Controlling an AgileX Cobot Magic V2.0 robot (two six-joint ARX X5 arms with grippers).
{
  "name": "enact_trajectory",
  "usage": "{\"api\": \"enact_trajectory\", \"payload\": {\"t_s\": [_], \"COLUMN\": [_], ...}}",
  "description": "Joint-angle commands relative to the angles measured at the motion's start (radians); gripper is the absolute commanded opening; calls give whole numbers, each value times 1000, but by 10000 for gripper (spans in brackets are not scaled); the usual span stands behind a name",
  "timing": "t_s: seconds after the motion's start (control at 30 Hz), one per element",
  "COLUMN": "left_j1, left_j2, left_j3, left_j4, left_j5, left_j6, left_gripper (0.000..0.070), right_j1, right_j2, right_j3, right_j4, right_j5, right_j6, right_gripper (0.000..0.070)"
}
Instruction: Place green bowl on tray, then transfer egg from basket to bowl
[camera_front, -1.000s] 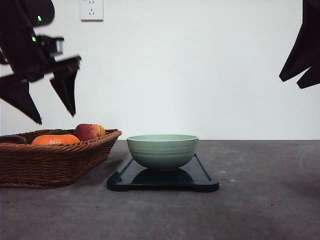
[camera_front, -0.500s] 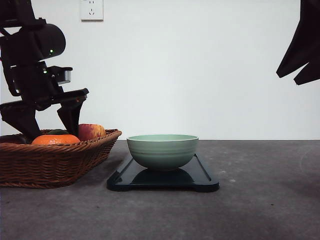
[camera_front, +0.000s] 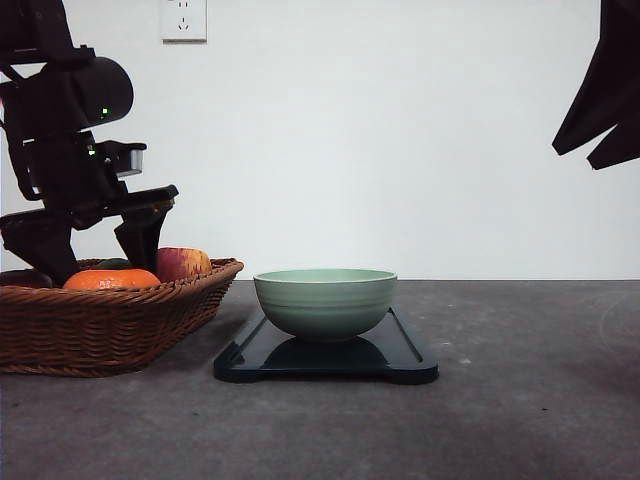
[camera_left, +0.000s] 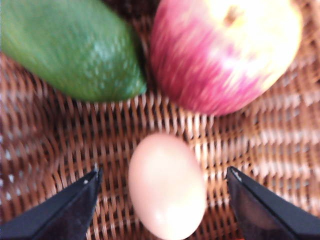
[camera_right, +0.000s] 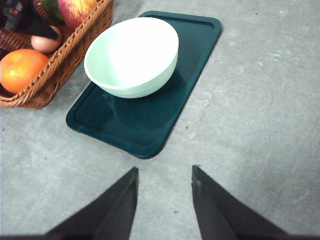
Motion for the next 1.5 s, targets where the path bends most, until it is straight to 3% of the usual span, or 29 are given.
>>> {"api": "enact_trajectory", "payload": {"t_s": [0.0, 0.53, 0.6, 0.73, 1.0, 1.13, 1.47], "left_j1": [-3, -3, -3, -3, -3, -3, -2], "left_j2": [23, 51, 51, 51, 51, 51, 11], "left_j3": [22, 22, 22, 22, 22, 22, 23], "left_j4": [6, -9, -10, -9, -6, -9, -40], "left_j5": [-2, -2, -2, -2, -2, -2, -1], "left_j6": [5, 5, 5, 5, 5, 2, -6], "left_gripper": [507, 499, 453, 292, 276, 178, 185], "right_j1": [6, 6, 6, 6, 6, 6, 6], "right_j2": [3, 3, 3, 3, 3, 3, 3], "right_j3": [4, 4, 4, 4, 4, 4, 4], "right_j4": [11, 11, 11, 11, 11, 10, 10], "right_j5": [2, 2, 2, 2, 2, 2, 2], "right_j6": [10, 10, 10, 10, 11, 11, 11], "right_gripper": [209, 209, 209, 209, 209, 209, 209]}}
